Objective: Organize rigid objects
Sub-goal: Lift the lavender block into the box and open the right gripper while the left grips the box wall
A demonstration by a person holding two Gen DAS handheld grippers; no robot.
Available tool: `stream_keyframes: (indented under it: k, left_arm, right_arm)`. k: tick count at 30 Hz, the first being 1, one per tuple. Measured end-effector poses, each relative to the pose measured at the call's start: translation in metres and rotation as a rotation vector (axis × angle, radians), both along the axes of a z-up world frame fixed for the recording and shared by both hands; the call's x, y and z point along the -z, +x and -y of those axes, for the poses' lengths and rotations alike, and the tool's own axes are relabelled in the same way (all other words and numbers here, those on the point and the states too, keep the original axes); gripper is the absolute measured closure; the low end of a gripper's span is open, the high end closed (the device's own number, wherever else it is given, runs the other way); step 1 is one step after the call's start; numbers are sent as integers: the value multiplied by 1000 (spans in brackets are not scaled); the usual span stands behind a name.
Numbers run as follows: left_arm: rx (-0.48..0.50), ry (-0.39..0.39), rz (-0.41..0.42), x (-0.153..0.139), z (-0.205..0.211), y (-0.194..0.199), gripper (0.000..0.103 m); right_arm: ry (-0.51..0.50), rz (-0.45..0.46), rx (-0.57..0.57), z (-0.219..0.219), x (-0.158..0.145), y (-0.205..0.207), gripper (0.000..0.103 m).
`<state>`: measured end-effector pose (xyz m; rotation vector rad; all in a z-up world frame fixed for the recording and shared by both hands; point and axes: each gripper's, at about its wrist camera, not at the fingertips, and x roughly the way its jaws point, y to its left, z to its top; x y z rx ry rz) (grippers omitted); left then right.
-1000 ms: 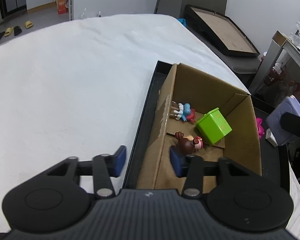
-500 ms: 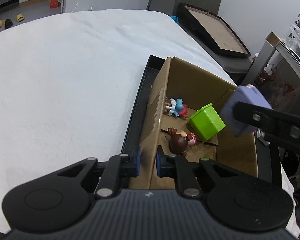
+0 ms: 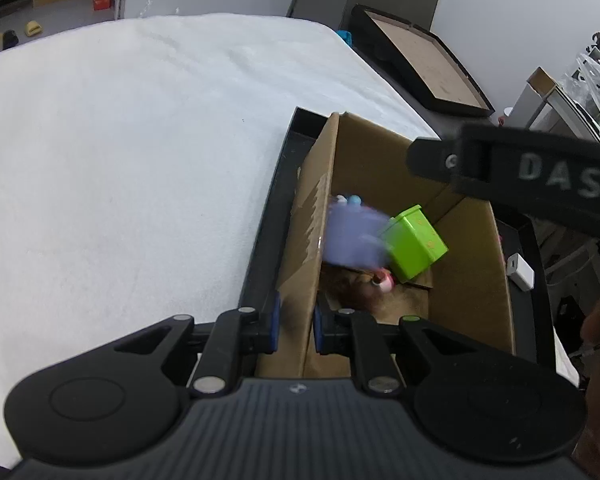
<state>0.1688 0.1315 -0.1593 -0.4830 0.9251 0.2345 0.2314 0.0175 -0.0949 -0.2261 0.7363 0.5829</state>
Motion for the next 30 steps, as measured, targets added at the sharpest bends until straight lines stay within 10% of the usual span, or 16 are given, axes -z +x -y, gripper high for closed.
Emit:
stream_keyframes:
  k: [30]
  left_arm:
    - [77, 214, -120, -24, 40, 19, 75]
  right_arm:
    - [140, -22, 177, 138, -4, 9, 25]
